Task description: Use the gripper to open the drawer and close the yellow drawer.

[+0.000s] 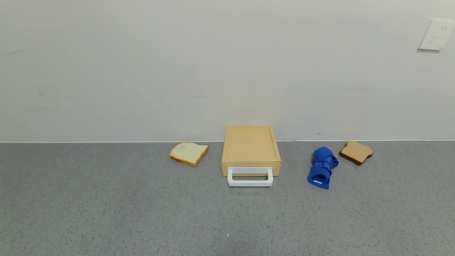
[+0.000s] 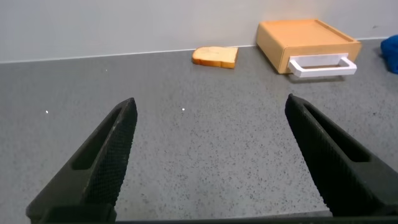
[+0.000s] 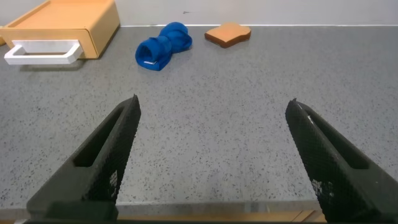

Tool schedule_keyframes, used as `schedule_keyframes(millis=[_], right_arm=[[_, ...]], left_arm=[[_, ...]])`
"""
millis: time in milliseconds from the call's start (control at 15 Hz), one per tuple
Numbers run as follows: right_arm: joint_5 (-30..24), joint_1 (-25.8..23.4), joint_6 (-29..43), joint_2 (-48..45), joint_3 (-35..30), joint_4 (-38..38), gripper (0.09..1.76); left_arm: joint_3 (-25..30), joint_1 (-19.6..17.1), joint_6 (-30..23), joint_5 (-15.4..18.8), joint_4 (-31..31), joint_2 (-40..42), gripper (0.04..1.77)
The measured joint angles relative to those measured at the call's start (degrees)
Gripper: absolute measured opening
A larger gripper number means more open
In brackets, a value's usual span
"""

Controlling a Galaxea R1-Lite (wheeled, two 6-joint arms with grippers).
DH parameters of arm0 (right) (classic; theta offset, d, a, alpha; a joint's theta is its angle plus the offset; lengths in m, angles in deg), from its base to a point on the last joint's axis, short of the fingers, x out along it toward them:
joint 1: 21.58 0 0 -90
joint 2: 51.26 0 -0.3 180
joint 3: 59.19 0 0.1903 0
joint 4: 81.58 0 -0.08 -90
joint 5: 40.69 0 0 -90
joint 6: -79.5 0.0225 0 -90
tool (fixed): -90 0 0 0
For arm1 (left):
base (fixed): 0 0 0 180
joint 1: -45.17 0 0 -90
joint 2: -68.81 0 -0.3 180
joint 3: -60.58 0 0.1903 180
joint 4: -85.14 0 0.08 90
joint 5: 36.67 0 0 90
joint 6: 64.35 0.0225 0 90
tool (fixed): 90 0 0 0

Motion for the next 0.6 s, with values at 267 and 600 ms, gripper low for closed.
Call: schedule_keyframes(millis=[267,600], right_arm=[[0.0,0.0,0.0,0.0,0.0,0.0,1.71],[0.0,0.0,0.0,0.0,0.0,0.0,1.71]], left_arm=[[2.0,0.0,-2.9,-1.7,-2.1,0.2,1.72],[2.1,0.0,-1.0,-1.7,-3.0,0.2,1.72]])
